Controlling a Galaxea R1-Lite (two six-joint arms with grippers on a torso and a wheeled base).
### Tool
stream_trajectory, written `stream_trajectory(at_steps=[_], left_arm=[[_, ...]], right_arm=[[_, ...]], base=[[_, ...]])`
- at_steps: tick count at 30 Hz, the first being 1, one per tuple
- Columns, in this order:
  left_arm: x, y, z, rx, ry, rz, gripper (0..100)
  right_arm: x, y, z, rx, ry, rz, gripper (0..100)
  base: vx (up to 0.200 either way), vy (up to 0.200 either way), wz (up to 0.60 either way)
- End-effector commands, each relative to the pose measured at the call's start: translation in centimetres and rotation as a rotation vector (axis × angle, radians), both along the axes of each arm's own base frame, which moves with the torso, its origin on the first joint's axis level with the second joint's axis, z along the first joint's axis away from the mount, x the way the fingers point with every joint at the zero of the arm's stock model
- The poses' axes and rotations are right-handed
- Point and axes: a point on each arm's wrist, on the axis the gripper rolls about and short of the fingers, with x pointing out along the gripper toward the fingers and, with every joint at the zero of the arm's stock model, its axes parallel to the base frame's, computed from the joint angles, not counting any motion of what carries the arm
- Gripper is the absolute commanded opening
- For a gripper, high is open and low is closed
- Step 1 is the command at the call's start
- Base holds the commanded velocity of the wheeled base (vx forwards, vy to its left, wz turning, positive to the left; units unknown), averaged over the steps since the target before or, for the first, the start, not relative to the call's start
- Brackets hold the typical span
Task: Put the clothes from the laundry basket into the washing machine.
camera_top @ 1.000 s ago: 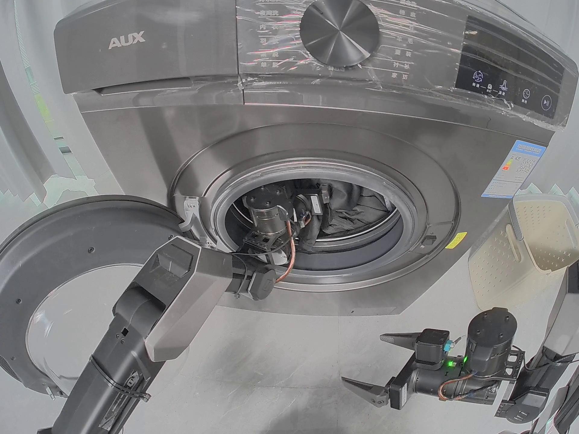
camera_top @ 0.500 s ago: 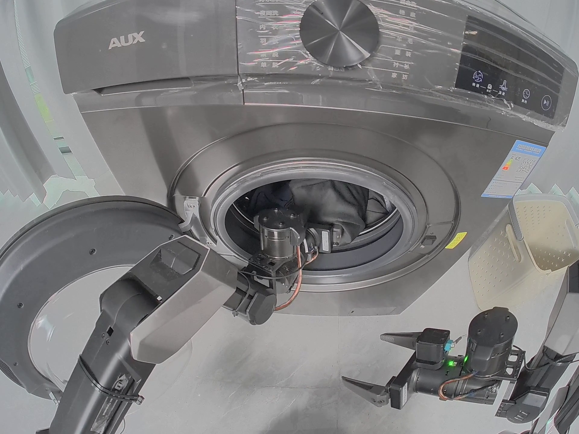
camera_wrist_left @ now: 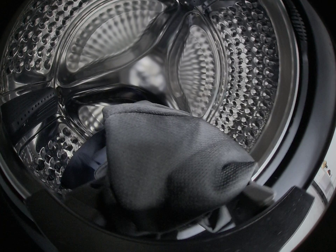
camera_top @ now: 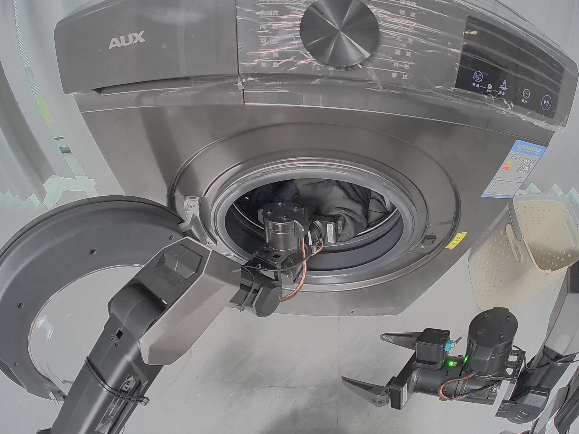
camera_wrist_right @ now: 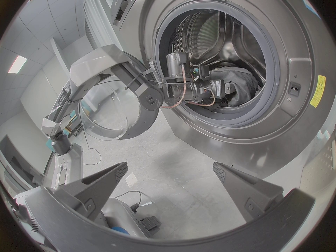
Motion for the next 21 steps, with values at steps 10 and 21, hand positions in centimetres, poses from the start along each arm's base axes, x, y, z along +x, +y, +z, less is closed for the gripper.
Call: stream_trajectory(at_steps=[10, 21], left_arm=[[3.0, 1.2, 0.0, -0.051, -0.074, 0.100, 0], [4.6, 4.5, 1.9, -0.115, -0.093, 0.163, 0]], right_arm=[[0.0, 0.0, 0.0, 0.000, 0.001, 0.002, 100], [-0.6, 0.7, -0.2, -0.002, 0.005, 0.041, 100]], base=[[0.000, 0.000, 0.00], [0.000, 0.000, 0.00]])
